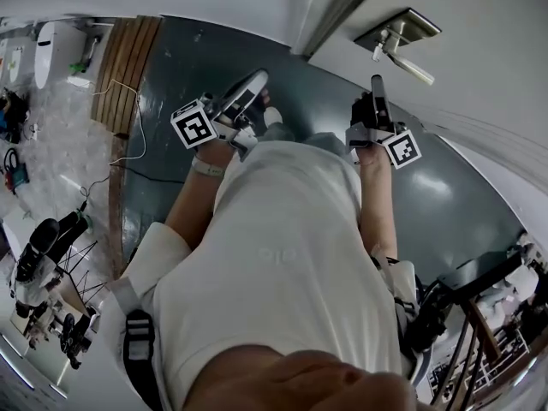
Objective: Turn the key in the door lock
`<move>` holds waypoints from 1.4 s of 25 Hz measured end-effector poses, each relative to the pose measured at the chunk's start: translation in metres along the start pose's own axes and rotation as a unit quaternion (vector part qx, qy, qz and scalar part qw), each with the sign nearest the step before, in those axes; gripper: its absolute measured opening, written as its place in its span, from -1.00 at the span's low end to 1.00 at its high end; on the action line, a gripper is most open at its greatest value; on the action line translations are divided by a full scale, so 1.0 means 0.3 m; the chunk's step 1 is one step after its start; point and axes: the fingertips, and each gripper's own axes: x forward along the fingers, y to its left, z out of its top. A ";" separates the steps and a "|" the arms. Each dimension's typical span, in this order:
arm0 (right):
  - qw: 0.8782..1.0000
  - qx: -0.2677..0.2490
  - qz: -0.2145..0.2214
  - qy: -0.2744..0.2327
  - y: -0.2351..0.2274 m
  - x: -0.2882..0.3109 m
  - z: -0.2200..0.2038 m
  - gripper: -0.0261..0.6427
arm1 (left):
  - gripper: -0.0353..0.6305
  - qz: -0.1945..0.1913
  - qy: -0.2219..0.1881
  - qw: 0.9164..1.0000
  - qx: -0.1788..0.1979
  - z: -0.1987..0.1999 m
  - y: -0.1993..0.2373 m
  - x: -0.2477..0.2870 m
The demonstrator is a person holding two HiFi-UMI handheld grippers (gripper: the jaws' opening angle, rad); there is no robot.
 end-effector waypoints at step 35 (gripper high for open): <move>0.544 -0.787 -0.205 0.209 -0.190 0.149 -0.020 -0.69 | -0.88 0.045 -0.063 0.996 -0.049 -0.010 0.049 -0.069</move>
